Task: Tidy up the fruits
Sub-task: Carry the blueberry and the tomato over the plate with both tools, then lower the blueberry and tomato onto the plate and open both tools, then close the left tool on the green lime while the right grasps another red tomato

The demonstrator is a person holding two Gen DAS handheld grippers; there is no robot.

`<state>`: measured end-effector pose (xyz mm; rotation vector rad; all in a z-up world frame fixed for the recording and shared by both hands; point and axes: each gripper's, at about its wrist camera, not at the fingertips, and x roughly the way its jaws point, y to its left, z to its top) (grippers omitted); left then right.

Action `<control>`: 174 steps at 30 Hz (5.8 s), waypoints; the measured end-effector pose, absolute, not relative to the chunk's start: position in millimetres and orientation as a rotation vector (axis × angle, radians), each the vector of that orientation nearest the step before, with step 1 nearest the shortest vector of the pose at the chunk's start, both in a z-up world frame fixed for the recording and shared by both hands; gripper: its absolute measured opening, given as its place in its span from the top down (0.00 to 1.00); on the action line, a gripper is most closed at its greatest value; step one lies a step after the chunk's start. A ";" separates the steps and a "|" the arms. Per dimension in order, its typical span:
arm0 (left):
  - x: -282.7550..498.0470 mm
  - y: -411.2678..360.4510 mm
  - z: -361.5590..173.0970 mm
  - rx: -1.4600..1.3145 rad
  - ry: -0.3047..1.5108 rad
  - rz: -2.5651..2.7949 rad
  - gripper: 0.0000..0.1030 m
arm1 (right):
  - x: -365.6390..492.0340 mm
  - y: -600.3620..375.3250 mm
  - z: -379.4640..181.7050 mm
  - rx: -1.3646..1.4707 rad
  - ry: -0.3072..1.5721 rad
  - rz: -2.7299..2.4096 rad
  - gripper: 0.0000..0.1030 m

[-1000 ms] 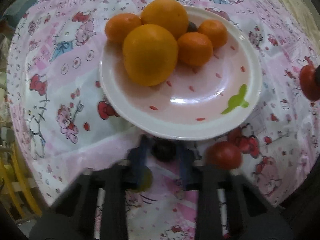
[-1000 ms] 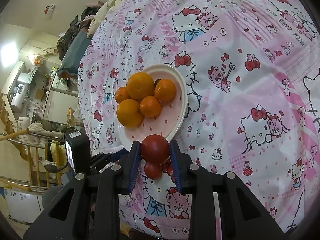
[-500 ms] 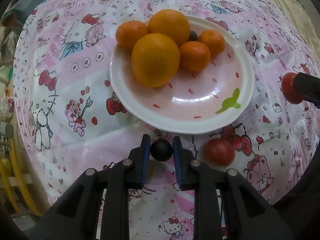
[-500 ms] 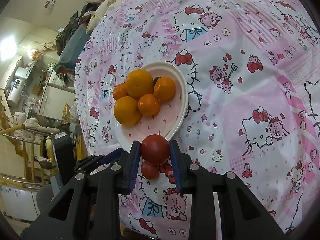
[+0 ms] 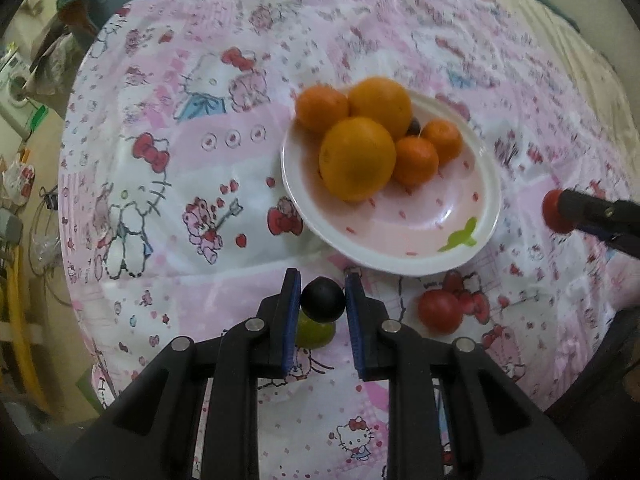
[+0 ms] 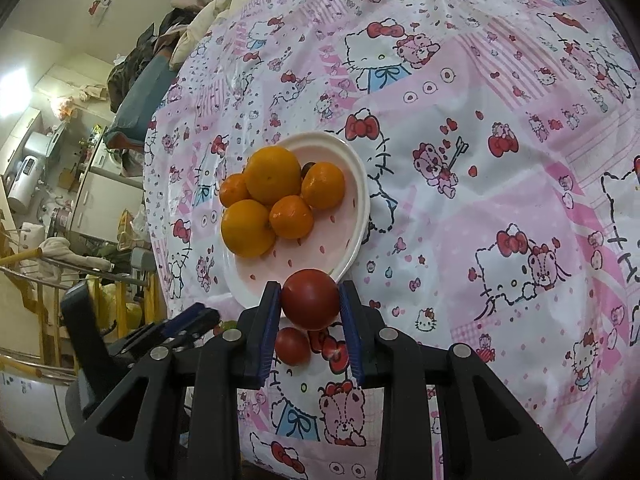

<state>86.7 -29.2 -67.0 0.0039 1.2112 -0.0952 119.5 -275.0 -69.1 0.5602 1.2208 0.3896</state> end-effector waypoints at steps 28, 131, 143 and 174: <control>131.1 -8.6 -11.8 -0.093 1.112 -0.086 0.82 | 146.8 -281.5 -27.9 0.539 1.095 0.421 0.70; 74.9 21.9 -51.4 -0.171 1.256 0.012 0.38 | 119.9 -249.4 -85.1 0.474 1.342 0.419 0.39; 78.3 44.7 -58.8 -0.293 1.257 0.097 0.38 | 120.2 -212.6 -117.4 0.385 1.454 0.446 0.39; 96.1 -24.1 -111.6 -0.003 1.378 -0.009 0.39 | 102.9 -228.7 -87.3 0.305 1.305 0.472 0.68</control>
